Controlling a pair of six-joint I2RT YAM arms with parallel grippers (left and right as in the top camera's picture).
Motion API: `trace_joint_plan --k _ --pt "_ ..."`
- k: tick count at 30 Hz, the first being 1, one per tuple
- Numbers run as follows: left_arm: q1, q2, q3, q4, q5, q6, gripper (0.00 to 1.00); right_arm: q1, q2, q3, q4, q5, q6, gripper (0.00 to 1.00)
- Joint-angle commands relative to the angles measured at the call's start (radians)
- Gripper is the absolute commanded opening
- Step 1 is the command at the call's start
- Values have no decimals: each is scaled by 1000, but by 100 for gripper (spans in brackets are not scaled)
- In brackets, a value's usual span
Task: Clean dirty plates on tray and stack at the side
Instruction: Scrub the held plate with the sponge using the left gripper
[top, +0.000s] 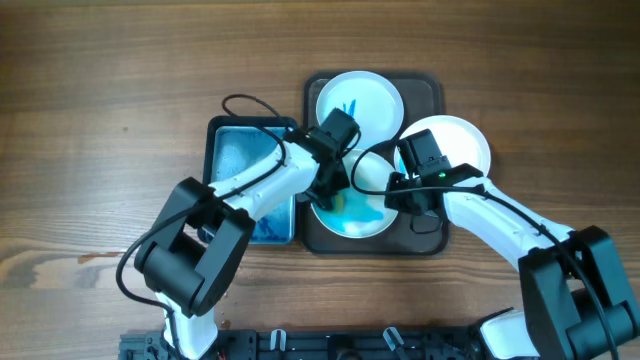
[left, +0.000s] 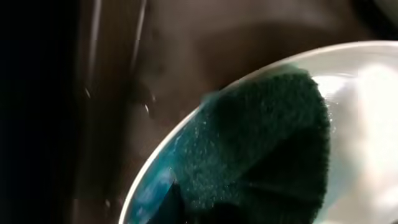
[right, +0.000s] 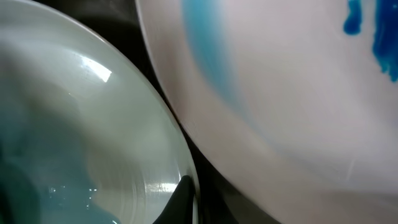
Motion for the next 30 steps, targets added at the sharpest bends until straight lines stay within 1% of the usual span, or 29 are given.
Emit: trace_joint_plan --k 1,3,7,9,12,15,18,21,23,24,26,28,29,30 --pt "23 59 -19 26 -146 68 4 -3 32 -19 -22 69 21 4" --pt "12 59 -21 73 -40 68 4 -3 32 -19 -22 69 21 5" --pt "-23 83 -27 222 246 67 4 -3 32 -19 -23 69 20 4" --pt "-50 107 -27 290 340 58 4 -3 32 -19 -23 69 19 4" --pt "-92 143 -27 328 374 51 4 -3 32 -19 -26 70 20 4" --pt "-117 158 -27 327 399 45 4 -3 32 -19 -28 70 19 4" --pt "-109 153 -25 299 430 45 4 -3 32 -19 -29 69 19 4" --pt "-85 140 -21 198 417 47 4 -3 32 -19 -29 69 19 4" --pt "-61 129 -18 106 355 60 4 -3 32 -19 -29 69 19 4" --pt "-39 122 -16 39 271 60 4 -3 32 -19 -29 69 19 5" --pt "-12 116 -11 -12 188 60 4 -3 32 -19 -27 69 20 5" --pt "21 113 4 -73 50 60 4 -3 32 -19 -27 69 20 4" --pt "26 112 8 -83 23 60 4 -3 32 -19 -27 69 20 4" --pt "37 111 16 -101 -35 60 4 -3 32 -19 -27 69 20 4"
